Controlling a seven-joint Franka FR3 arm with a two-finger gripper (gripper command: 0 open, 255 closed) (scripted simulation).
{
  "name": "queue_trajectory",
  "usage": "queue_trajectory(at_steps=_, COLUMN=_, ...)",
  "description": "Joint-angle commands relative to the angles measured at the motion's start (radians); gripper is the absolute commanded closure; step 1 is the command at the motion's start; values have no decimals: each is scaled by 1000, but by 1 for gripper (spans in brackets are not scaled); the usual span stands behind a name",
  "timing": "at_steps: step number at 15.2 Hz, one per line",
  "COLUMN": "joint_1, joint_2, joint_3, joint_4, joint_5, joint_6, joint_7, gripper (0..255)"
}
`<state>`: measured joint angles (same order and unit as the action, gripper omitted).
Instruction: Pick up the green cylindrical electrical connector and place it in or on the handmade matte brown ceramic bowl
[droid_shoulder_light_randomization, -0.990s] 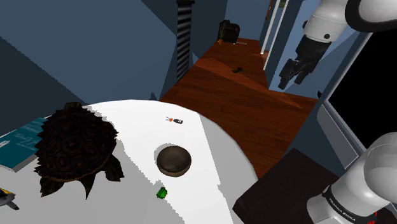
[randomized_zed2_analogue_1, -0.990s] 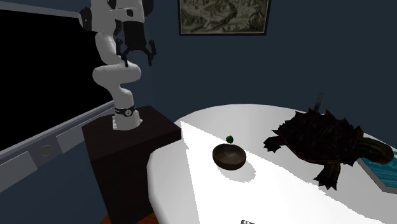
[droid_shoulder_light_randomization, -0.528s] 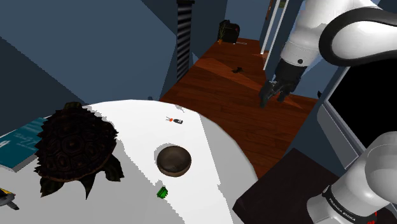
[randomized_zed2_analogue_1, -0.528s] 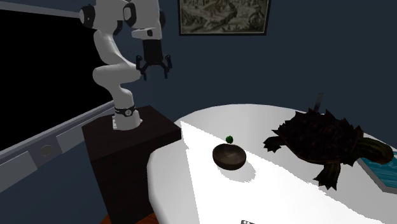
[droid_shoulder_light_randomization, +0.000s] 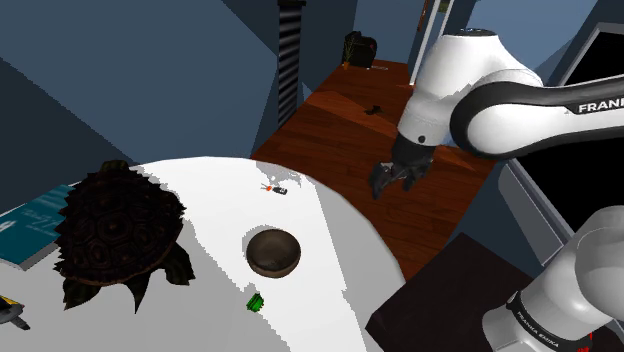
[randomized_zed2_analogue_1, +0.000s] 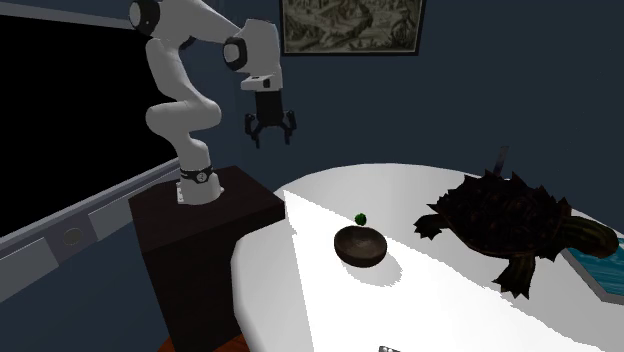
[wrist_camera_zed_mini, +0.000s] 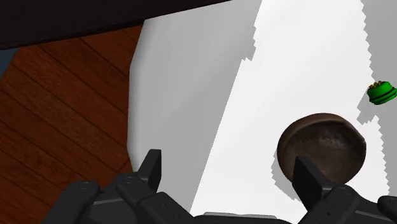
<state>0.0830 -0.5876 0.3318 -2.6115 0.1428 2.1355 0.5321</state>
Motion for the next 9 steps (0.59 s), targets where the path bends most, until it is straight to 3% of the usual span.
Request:
queue_trajectory(at_steps=1, joint_1=5, joint_2=51, joint_3=41, joint_4=-7, joint_5=13, joint_6=60, joint_7=51, gripper=0)
queue_trajectory(at_steps=5, joint_1=-3, joint_2=186, joint_3=128, joint_4=13, joint_5=9, joint_6=179, joint_7=160, gripper=0)
queue_trajectory(at_steps=9, joint_1=-29, joint_2=343, joint_3=217, joint_4=57, joint_5=-45, joint_6=290, joint_7=295, gripper=0)
